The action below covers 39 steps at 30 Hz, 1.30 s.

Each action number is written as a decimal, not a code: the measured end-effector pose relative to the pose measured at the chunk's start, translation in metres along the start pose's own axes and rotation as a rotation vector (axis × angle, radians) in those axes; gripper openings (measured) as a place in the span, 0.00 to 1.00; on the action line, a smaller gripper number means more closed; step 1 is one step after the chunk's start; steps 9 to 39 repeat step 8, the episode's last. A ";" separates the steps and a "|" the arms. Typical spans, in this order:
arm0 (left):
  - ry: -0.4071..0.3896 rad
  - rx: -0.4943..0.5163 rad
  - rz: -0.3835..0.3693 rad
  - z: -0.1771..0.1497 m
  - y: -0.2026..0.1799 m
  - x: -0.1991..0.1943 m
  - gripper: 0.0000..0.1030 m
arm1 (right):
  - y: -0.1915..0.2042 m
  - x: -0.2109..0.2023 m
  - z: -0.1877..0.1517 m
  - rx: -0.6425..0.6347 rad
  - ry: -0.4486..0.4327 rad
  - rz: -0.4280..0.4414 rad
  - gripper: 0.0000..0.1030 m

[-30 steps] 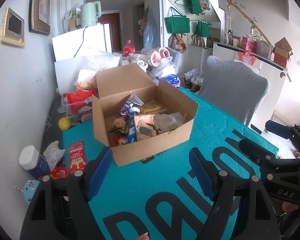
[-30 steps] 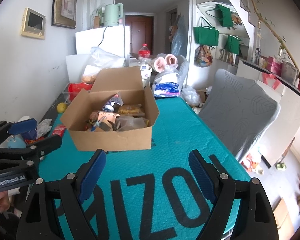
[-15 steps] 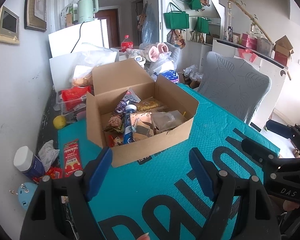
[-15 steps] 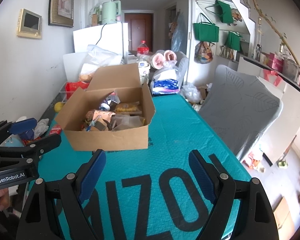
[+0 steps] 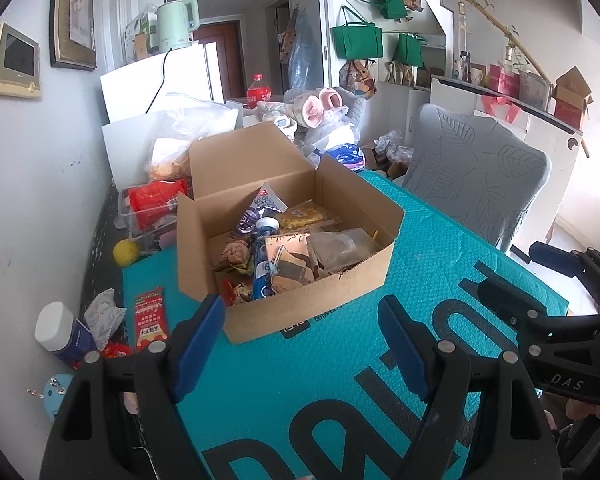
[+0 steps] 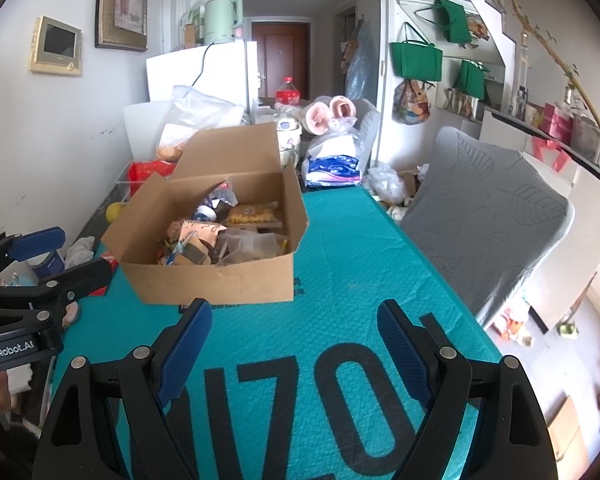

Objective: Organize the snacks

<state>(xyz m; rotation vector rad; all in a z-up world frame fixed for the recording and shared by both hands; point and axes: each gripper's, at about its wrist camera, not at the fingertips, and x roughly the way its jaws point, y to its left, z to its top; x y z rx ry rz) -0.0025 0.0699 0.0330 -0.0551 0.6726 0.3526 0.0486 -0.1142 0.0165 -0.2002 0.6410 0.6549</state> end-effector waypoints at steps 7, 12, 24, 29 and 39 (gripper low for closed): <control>-0.004 -0.004 0.017 -0.001 0.000 0.003 0.77 | -0.001 0.007 -0.002 -0.001 0.016 -0.003 0.83; 0.000 -0.002 0.016 -0.001 -0.001 0.004 0.77 | -0.001 0.007 -0.002 0.000 0.018 -0.004 0.83; 0.000 -0.002 0.016 -0.001 -0.001 0.004 0.77 | -0.001 0.007 -0.002 0.000 0.018 -0.004 0.83; 0.000 -0.002 0.016 -0.001 -0.001 0.004 0.77 | -0.001 0.007 -0.002 0.000 0.018 -0.004 0.83; 0.000 -0.002 0.016 -0.001 -0.001 0.004 0.77 | -0.001 0.007 -0.002 0.000 0.018 -0.004 0.83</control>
